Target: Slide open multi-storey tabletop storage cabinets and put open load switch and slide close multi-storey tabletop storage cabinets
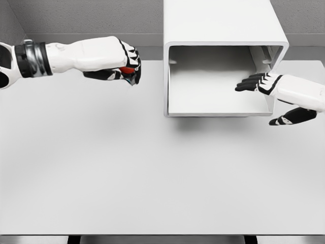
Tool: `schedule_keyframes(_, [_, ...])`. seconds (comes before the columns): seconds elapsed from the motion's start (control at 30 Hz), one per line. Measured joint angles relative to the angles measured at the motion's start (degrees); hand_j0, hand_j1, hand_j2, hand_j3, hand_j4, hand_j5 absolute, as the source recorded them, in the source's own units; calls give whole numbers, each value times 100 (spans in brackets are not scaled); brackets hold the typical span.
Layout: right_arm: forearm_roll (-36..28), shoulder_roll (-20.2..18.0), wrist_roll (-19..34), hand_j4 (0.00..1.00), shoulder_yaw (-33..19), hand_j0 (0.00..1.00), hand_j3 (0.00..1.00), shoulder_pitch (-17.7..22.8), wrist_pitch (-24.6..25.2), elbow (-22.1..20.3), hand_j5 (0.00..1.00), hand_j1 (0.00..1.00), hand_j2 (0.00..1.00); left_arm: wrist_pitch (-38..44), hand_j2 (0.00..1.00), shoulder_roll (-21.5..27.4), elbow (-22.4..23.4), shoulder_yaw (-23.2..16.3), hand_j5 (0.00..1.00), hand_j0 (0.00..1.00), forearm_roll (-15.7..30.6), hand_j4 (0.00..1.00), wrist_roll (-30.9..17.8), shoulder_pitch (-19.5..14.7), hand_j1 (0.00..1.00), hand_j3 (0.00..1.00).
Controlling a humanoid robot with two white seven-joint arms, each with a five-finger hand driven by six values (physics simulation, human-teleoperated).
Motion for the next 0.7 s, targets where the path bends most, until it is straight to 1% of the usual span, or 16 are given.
schedule_keyframes(0.13, [178,271,392,100,43,100,100,-26,-1,2,100,100,100,-2,39,-89,-67,-1,39,39,0,39,-3,-70,39,39])
schedule_keyframes(0.2, [355,394,484,100,41,100,100,-123,-2,4,100,100,100,-2,39,-162,-79,-1,39,39,6,39,-2,-114,39,39])
schedule_keyframes(0.23, [447,482,516,100,40,100,100,-132,-2,7,100,100,100,-1,39,-194,-82,0,39,39,13,39,0,-184,39,39])
schedule_keyframes(0.33, [602,683,552,100,28,100,100,-114,-3,12,100,100,100,-3,39,-258,-94,-1,39,39,19,39,0,-228,39,39])
schedule_keyframes(0.47, [667,777,551,100,4,100,100,-79,-3,20,100,100,100,-3,39,-344,-117,-1,39,39,39,39,4,-264,39,39])
schedule_keyframes(0.7, [679,810,535,100,-68,100,100,-123,-2,73,100,100,100,-2,39,-524,-156,-6,39,39,60,39,6,-466,39,39])
